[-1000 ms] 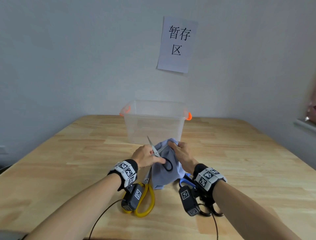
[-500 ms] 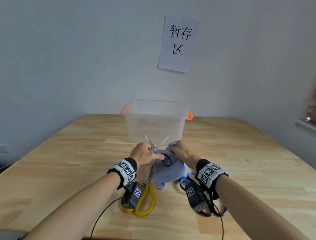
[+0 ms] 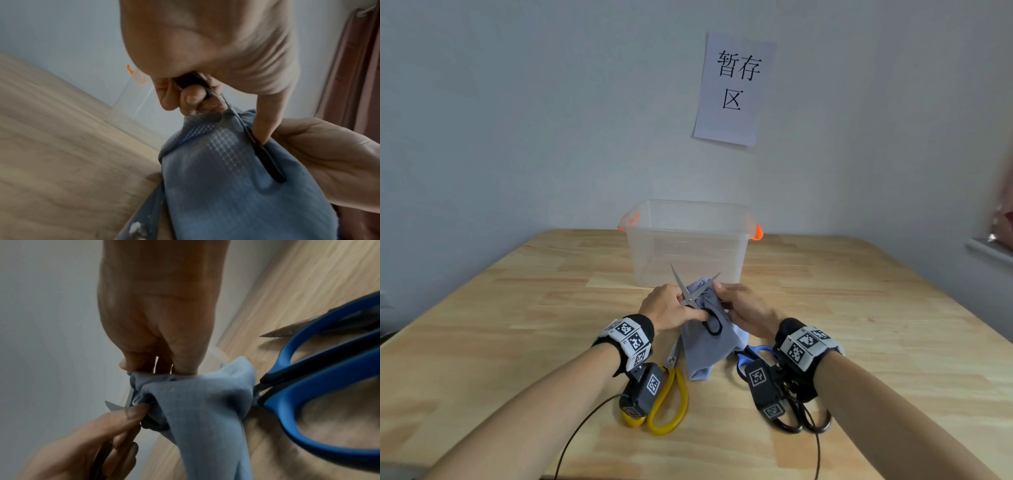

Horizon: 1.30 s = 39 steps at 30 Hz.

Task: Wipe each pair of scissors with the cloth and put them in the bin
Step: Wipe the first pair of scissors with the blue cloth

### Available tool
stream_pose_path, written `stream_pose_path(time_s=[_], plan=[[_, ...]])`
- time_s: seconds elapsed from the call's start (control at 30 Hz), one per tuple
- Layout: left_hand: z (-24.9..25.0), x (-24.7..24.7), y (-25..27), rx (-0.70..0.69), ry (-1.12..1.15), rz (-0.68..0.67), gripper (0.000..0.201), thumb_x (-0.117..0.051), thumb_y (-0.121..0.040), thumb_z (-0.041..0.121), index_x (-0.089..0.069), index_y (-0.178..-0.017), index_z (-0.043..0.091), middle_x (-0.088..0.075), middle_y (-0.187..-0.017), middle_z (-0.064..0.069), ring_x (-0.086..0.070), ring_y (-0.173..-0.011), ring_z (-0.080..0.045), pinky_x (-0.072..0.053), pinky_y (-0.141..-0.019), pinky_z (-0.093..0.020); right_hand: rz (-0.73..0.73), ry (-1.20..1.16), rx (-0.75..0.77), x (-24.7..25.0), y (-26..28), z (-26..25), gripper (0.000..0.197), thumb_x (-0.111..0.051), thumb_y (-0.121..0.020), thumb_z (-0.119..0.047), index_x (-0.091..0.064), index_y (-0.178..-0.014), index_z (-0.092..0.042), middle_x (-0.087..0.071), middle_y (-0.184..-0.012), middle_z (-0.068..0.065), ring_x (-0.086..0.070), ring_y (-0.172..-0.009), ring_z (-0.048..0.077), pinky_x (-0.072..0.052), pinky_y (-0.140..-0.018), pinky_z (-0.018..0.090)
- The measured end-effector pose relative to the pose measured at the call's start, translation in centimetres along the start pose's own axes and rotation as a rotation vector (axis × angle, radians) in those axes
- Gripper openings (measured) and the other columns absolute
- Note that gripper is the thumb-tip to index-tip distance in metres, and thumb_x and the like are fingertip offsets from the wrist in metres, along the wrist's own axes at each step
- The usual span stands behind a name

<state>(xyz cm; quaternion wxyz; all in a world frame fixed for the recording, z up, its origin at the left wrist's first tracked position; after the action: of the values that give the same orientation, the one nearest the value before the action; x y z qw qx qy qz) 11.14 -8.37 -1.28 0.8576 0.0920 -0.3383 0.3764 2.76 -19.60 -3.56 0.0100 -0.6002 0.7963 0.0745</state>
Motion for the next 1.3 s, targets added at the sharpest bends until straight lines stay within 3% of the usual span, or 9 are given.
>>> stream_pose_path(time_s=[0.13, 0.23, 0.4, 0.53, 0.6, 0.7, 0.9, 1.03, 1.3], plan=[[-0.2, -0.2, -0.4, 0.008, 0.000, -0.011, 0.046, -0.089, -0.061, 0.041, -0.047, -0.050, 0.024, -0.041, -0.055, 0.008, -0.041, -0.057, -0.016, -0.027, -0.057, -0.030, -0.051, -0.070, 0.036, -0.3, 0.4, -0.2, 0.039, -0.038, -0.107, -0.022, -0.060, -0.123, 0.005, -0.064, -0.126, 0.025, -0.063, -0.116, 0.034, -0.050, -0.102, 0.041], [-0.5, -0.3, -0.4, 0.017, -0.007, -0.017, 0.042, -0.088, -0.058, 0.046, -0.052, -0.053, 0.024, -0.045, -0.056, 0.009, -0.044, -0.058, -0.016, -0.030, -0.057, -0.030, -0.079, -0.085, 0.076, -0.5, 0.7, -0.7, 0.028, -0.041, -0.106, -0.016, -0.060, -0.124, -0.007, -0.068, -0.117, 0.015, -0.066, -0.108, 0.024, -0.054, -0.092, 0.032], [-0.1, -0.7, -0.4, -0.002, -0.023, -0.029, 0.039, -0.086, -0.058, 0.047, -0.056, -0.054, 0.022, -0.040, -0.046, 0.015, -0.043, -0.056, -0.014, -0.030, -0.057, -0.029, -0.049, -0.041, 0.092, -0.6, 0.6, -0.4, 0.032, -0.056, -0.098, -0.026, -0.068, -0.115, -0.002, -0.067, -0.114, 0.026, -0.065, -0.104, 0.033, -0.052, -0.099, 0.043], [1.5, -0.9, -0.2, -0.090, -0.027, -0.075, 0.026, -0.084, -0.067, 0.040, -0.076, -0.091, 0.042, -0.048, -0.044, 0.022, -0.047, -0.058, -0.006, -0.033, -0.058, -0.024, -0.014, -0.113, 0.062, -0.8, 0.2, 0.3, 0.026, -0.057, -0.099, -0.019, -0.069, -0.111, 0.001, -0.068, -0.109, 0.026, -0.067, -0.098, 0.031, -0.054, -0.095, 0.039], [1.8, -0.8, -0.2, -0.110, -0.041, -0.071, 0.022, -0.085, -0.070, 0.033, -0.071, -0.074, 0.050, -0.049, -0.043, 0.023, -0.043, -0.055, -0.003, -0.031, -0.055, -0.024, 0.026, -0.158, 0.050, -0.9, 0.2, 0.4, 0.020, -0.057, -0.099, -0.014, -0.071, -0.104, 0.001, -0.072, -0.100, 0.021, -0.070, -0.087, 0.026, -0.059, -0.084, 0.032], [1.7, -1.0, -0.4, -0.090, -0.059, -0.053, 0.032, -0.086, -0.069, 0.034, -0.063, -0.048, 0.041, -0.048, -0.042, 0.020, -0.046, -0.056, -0.011, -0.031, -0.055, -0.029, 0.153, -0.215, 0.043, -0.1, -0.2, 0.6, 0.016, -0.061, -0.096, -0.008, -0.074, -0.095, 0.001, -0.073, -0.092, 0.020, -0.070, -0.078, 0.025, -0.058, -0.071, 0.030], [1.3, -1.4, -0.4, -0.073, -0.078, -0.047, 0.042, -0.086, -0.066, 0.041, -0.054, -0.040, 0.031, -0.044, -0.040, 0.016, -0.042, -0.052, -0.014, -0.028, -0.053, -0.030, 0.305, -0.227, 0.060, 1.1, -0.2, -0.2, 0.015, -0.063, -0.090, 0.000, -0.070, -0.078, 0.007, -0.070, -0.078, 0.021, -0.067, -0.063, 0.026, -0.057, -0.061, 0.030], [0.4, -1.4, -0.4, -0.035, -0.052, -0.032, 0.058, -0.090, -0.060, 0.041, -0.039, -0.038, 0.022, -0.033, -0.038, 0.013, -0.034, -0.050, -0.015, -0.024, -0.054, -0.031, 0.337, -0.235, 0.056, 2.2, -0.5, 0.2, 0.017, -0.067, -0.089, -0.006, -0.070, -0.092, 0.010, -0.071, -0.096, 0.028, -0.070, -0.081, 0.033, -0.057, -0.073, 0.036], [0.3, -1.8, -0.5, -0.035, -0.017, -0.040, 0.042, -0.088, -0.064, 0.038, -0.056, -0.038, 0.029, -0.049, -0.047, 0.012, -0.049, -0.059, -0.016, -0.034, -0.058, -0.031, 0.331, -0.149, -0.035, 1.0, 0.0, 1.0, 0.010, -0.069, -0.090, -0.006, -0.073, -0.082, -0.001, -0.072, -0.071, 0.010, -0.069, -0.063, 0.017, -0.053, -0.055, 0.023]])
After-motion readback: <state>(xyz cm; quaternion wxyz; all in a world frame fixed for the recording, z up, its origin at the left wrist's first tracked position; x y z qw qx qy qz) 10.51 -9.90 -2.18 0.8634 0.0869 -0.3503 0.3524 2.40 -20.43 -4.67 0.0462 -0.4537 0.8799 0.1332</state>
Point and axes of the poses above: each hand's wrist, its own y-axis away from the middle knuckle, its own x-axis out of the back of the hand, z = x × y, the point moved 9 cm from there along -y, towards the middle knuckle
